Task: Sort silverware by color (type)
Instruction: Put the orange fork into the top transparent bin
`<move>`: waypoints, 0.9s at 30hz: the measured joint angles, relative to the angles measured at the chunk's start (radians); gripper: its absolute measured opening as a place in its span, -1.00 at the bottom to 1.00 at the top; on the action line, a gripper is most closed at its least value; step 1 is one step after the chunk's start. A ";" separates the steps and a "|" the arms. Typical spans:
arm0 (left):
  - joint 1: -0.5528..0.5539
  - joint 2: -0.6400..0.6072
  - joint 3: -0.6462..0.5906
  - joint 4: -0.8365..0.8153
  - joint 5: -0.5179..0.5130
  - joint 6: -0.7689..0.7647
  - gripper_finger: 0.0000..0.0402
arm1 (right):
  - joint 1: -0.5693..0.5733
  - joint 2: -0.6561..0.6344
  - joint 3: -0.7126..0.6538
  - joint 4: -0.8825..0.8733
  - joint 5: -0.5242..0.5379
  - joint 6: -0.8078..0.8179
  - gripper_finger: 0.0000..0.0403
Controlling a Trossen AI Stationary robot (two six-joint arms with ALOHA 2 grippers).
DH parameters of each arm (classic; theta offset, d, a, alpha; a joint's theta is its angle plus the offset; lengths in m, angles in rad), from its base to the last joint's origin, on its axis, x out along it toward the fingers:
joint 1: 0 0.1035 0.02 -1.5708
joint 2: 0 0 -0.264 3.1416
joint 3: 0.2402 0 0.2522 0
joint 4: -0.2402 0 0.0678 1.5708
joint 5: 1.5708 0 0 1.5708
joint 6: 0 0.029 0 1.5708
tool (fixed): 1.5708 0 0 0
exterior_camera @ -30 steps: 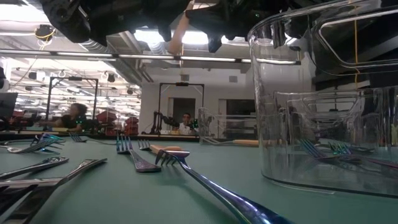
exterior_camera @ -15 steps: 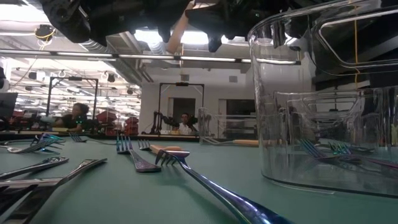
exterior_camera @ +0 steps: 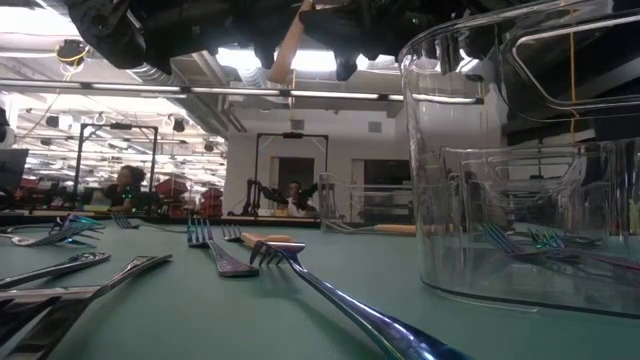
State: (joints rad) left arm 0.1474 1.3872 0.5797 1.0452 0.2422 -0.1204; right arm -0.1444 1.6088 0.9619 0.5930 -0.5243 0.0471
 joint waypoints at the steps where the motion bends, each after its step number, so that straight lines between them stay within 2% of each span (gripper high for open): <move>1: 0.000 0.000 0.000 0.001 0.000 0.000 -0.32 | 0.000 -0.005 0.000 -0.004 0.000 0.000 -1.00; 15: 0.000 0.000 0.000 0.003 -0.001 0.000 -0.31 | -0.048 -0.043 0.000 -0.092 0.002 0.011 -1.00; 27: 0.001 0.000 0.000 -0.017 -0.098 0.000 -0.31 | -0.140 -0.144 0.000 -0.263 -0.001 0.000 -1.00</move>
State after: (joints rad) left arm 0.1482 1.3872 0.5793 1.0283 0.1442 -0.1204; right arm -0.2842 1.4646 0.9619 0.3298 -0.5250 0.0472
